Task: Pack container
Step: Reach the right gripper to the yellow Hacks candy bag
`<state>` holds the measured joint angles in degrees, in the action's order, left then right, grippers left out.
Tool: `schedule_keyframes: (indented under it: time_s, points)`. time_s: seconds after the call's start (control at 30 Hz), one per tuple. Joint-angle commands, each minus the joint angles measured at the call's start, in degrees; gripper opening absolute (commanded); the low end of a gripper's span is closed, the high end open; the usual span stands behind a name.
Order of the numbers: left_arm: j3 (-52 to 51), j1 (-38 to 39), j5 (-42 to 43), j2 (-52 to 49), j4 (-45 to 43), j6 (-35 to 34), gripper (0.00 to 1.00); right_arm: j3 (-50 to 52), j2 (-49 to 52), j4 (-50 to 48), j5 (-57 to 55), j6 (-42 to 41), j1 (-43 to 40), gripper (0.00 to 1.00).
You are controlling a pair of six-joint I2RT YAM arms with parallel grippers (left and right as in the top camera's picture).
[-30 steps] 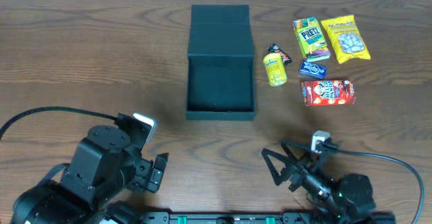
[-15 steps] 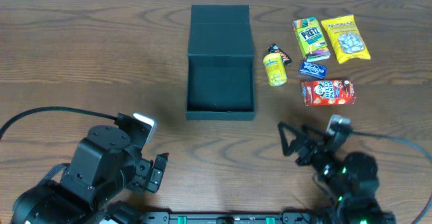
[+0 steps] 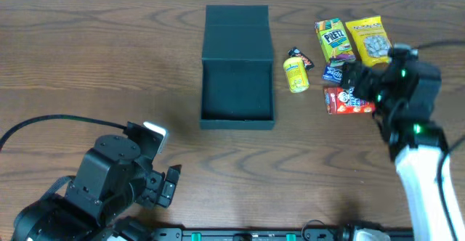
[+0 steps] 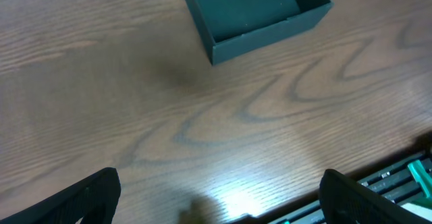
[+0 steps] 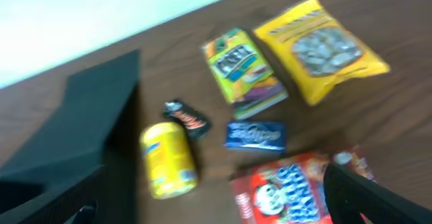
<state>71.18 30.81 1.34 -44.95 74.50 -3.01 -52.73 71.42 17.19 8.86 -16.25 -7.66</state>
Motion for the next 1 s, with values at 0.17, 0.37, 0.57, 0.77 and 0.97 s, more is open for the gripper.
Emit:
schedule_keyframes:
  time_s: [0.17, 0.37, 0.57, 0.77, 0.97]
  points:
    - [0.2, -0.1, 0.2, 0.0, 0.1, -0.4, 0.95, -15.1, 19.4, -2.1, -14.5, 13.8, -1.5, 0.99]
    - [0.2, -0.1, 0.2, 0.0, 0.1, -0.4, 0.95, -25.6, 31.7, -4.8, -14.6, 16.6, -3.8, 0.99]
    - [0.2, -0.1, 0.2, 0.0, 0.1, -0.4, 0.95, -34.8, 42.8, -4.3, -13.0, 17.9, -4.9, 0.99]
    - [0.2, -0.1, 0.2, 0.0, 0.1, -0.4, 0.95, -37.5, 49.2, -3.9, -11.8, 18.1, -4.8, 0.99]
    - [0.2, -0.1, 0.2, 0.0, 0.1, -0.4, 0.95, -37.5, 51.6, -2.6, -11.4, 18.4, -4.7, 0.99]
